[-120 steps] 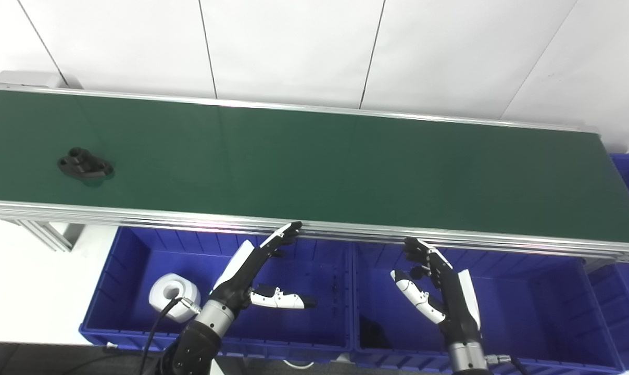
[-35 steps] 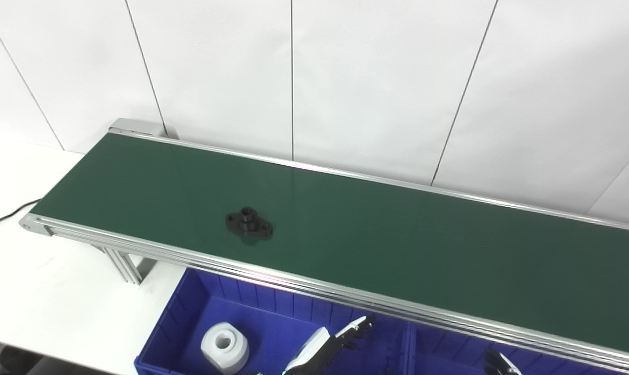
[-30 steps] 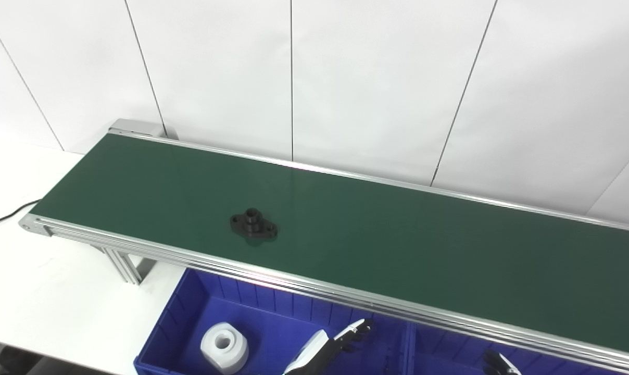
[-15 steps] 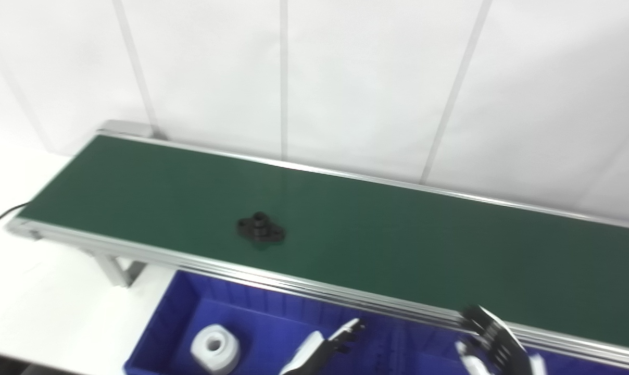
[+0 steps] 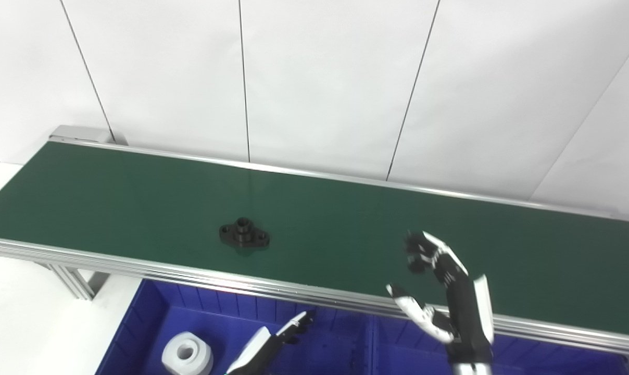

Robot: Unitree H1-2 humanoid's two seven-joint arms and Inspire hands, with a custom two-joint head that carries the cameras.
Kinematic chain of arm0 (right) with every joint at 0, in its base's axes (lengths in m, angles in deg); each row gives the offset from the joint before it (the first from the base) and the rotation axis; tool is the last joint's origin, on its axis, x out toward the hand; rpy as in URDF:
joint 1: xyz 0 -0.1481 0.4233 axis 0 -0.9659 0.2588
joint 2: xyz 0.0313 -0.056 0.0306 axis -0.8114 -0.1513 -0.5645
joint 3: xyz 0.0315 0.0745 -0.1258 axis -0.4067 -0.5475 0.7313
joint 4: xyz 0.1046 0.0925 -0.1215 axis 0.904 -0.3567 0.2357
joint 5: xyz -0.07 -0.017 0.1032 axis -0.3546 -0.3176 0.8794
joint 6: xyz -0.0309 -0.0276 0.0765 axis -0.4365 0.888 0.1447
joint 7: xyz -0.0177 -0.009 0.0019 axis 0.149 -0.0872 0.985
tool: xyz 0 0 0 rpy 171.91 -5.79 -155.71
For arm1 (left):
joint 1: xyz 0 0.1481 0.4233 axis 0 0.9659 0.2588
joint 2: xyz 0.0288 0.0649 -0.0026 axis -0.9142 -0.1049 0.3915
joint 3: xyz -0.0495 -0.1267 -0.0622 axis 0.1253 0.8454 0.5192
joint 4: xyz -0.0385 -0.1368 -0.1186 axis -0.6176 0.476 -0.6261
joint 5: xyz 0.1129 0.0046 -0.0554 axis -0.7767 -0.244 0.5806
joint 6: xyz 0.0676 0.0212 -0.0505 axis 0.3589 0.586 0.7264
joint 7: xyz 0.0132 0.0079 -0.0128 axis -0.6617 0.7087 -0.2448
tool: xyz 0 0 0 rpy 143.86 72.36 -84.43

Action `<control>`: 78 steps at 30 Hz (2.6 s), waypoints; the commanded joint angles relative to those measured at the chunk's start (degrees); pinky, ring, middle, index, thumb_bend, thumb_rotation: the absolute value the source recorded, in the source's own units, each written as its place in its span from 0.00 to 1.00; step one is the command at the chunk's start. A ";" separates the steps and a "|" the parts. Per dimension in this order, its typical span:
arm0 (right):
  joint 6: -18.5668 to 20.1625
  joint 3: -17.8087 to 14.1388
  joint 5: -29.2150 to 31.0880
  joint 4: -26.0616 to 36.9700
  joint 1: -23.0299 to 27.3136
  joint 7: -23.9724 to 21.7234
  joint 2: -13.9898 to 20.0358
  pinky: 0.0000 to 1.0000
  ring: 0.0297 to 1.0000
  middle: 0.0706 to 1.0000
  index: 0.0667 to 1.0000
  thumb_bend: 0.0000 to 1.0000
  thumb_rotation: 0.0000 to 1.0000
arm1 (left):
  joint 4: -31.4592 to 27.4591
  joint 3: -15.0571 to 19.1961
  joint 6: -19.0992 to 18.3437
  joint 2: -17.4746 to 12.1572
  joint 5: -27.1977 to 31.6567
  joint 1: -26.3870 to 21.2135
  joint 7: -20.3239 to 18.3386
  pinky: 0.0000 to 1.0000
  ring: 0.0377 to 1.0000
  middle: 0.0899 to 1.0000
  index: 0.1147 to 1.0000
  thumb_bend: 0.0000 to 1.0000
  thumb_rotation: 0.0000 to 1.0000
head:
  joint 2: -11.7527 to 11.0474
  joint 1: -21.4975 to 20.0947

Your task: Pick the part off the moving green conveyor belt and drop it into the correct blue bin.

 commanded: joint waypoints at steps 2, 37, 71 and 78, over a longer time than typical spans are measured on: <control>2.56 -0.34 -2.40 -0.43 3.55 0.08 -0.53 0.64 0.71 0.74 0.75 0.64 0.41 | -2.26 0.20 2.38 -1.15 1.96 -1.44 -0.63 0.84 0.90 0.92 0.94 0.62 0.36 | 0.52 -2.93; 20.98 12.65 -17.36 -32.95 32.35 -4.83 3.44 0.77 0.80 0.80 0.81 0.77 0.42 | 0.41 -1.60 2.40 -3.63 7.05 -5.41 -2.96 0.80 0.84 0.87 0.88 0.65 0.30 | 3.06 -5.82; 24.65 22.91 -25.80 -42.04 36.18 -1.35 6.43 0.33 0.39 0.42 0.49 0.52 0.00 | 0.00 -2.98 2.40 -3.29 7.44 -5.70 -3.12 0.76 0.81 0.84 0.85 0.65 0.32 | 3.56 -5.58; 27.02 24.45 -28.05 -39.40 37.09 -2.93 7.68 0.33 0.40 0.41 0.48 0.52 0.00 | 0.64 -2.88 2.40 -3.26 7.94 -6.11 -3.51 0.77 0.82 0.84 0.85 0.65 0.32 | 3.41 -6.08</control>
